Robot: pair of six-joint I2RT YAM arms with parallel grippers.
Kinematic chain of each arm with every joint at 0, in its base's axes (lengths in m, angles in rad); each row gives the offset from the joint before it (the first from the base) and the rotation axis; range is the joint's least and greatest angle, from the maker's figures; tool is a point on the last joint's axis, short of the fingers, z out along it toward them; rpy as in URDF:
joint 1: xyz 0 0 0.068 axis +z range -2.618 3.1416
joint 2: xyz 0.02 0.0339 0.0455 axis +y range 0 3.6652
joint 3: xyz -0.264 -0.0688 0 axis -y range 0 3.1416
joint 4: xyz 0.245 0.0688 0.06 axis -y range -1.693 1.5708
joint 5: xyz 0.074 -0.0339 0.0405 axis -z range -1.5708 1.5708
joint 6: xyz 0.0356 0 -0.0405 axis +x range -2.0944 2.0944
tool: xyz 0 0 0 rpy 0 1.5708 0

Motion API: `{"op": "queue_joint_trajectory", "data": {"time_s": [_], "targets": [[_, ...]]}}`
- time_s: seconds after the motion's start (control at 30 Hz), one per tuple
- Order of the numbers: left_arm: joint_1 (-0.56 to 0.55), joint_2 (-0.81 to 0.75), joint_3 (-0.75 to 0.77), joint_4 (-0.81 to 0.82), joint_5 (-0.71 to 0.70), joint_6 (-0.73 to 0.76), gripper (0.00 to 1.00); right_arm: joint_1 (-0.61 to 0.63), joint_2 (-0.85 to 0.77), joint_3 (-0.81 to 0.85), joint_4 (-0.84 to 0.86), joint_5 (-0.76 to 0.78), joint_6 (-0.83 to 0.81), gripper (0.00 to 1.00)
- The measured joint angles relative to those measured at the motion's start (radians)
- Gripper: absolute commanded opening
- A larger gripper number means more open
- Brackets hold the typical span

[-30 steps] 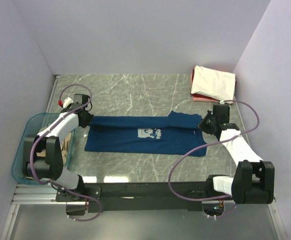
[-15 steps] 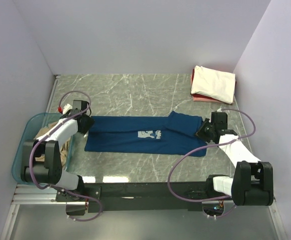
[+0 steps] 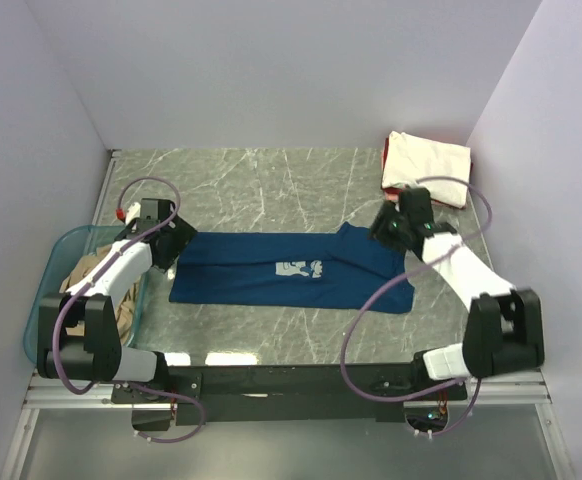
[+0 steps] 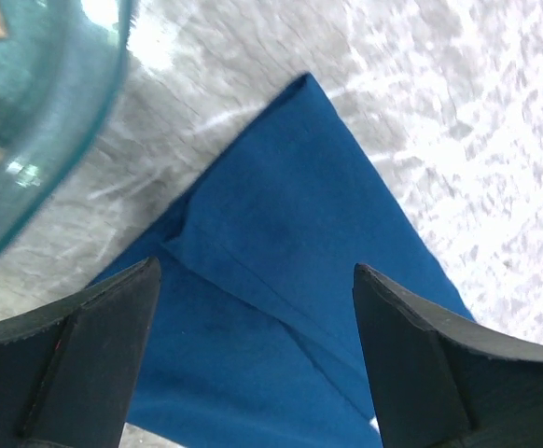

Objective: Fold and stack the t-shirts
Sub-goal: Fold the other side of the tshirt into a rectangle

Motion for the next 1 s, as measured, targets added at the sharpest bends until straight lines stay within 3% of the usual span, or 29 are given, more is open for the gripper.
{"op": "queue_joint_trajectory", "data": {"time_s": [0.23,0.53,0.87,1.0], "targets": [[-0.069,-0.013,0.018,-0.014,0.045,0.04,0.88,0.096,0.318,0.328,-0.038,0.124,-0.018,0.49],[-0.121,-0.093,0.042,-0.032,0.08,0.075,0.87,0.159,0.583,0.505,-0.101,0.206,-0.017,0.47],[-0.124,-0.098,0.043,-0.035,0.094,0.087,0.86,0.179,0.666,0.566,-0.123,0.243,-0.011,0.4],[-0.124,-0.098,0.043,-0.034,0.094,0.087,0.85,0.18,0.678,0.567,-0.122,0.248,-0.007,0.27]]}}
